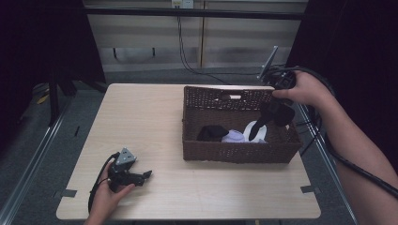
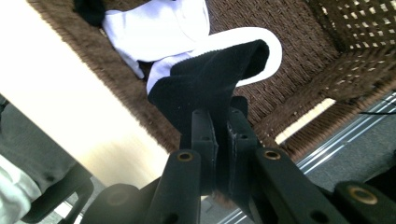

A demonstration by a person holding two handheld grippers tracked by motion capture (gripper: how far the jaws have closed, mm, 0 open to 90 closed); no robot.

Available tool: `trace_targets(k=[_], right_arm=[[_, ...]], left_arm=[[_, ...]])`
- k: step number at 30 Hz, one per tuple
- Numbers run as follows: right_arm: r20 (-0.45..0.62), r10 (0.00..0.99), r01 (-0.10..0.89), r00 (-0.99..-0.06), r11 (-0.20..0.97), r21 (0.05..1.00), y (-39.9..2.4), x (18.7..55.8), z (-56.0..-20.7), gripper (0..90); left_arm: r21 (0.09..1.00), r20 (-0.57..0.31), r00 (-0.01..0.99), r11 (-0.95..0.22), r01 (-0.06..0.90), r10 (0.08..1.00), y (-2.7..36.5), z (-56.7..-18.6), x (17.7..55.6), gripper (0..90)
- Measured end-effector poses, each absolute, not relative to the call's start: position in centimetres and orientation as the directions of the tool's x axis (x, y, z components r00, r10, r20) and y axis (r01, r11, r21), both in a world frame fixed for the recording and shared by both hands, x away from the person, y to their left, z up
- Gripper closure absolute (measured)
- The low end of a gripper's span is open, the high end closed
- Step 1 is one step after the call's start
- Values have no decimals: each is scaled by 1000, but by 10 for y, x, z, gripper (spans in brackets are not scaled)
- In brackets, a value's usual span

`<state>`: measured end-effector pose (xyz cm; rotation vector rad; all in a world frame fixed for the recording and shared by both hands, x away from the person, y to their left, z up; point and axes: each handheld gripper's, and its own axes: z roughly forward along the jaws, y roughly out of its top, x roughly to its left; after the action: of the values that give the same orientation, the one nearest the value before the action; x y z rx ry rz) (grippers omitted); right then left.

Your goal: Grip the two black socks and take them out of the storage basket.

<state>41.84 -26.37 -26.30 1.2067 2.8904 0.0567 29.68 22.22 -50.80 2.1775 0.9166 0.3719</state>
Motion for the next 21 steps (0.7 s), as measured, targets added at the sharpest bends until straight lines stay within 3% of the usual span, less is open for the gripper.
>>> trace_targets(k=[12, 21], right_arm=[[-33, 661, 657, -749, 749, 92, -247, 378, -200, 834], [-28, 571, 565, -820, 817, 114, -219, 336, -182, 826]], left_arm=[[723, -16, 703, -478, 499, 711, 222, -508, 297, 156], [723, -16, 704, -478, 499, 710, 222, -508, 297, 156]])
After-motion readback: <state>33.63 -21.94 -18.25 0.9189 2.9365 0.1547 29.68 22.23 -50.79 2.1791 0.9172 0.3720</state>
